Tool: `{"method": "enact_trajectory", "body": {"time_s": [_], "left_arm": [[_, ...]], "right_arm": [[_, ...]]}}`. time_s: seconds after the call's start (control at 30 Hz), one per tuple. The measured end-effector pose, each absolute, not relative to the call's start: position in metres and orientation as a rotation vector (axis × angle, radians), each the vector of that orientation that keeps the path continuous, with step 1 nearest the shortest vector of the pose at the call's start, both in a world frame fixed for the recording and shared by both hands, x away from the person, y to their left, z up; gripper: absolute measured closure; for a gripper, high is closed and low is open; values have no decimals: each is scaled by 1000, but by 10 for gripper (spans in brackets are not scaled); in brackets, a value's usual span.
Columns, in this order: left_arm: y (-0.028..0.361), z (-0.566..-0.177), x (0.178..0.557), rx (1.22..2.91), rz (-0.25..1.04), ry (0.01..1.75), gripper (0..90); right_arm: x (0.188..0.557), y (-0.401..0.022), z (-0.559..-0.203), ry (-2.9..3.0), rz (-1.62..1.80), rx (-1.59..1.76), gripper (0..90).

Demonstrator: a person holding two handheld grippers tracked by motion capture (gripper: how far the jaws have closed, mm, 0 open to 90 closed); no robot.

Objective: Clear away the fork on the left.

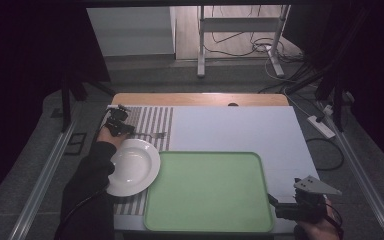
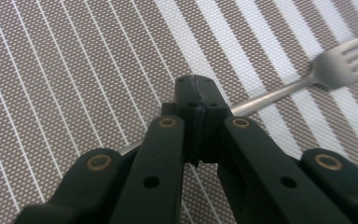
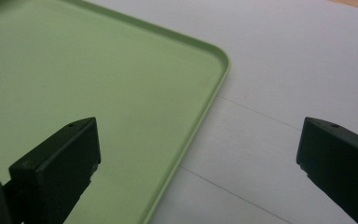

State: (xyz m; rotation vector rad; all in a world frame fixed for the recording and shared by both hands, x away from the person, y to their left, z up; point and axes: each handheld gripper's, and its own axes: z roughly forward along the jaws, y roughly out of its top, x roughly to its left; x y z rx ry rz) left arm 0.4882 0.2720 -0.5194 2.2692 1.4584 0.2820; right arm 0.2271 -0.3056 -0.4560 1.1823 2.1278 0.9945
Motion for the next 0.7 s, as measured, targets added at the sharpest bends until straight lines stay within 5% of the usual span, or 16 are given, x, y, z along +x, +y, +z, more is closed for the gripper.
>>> {"method": "enact_trajectory", "body": {"time_s": [0.57, 0.7], "left_arm": [[265, -515, 469, 2399, 118, 1382, 893], [267, -511, 472, 2330, 120, 1365, 785]], "right_arm": [[227, -305, -456, 2137, 981, 1178, 0], [227, -305, -456, 2138, 984, 1178, 0]]}}
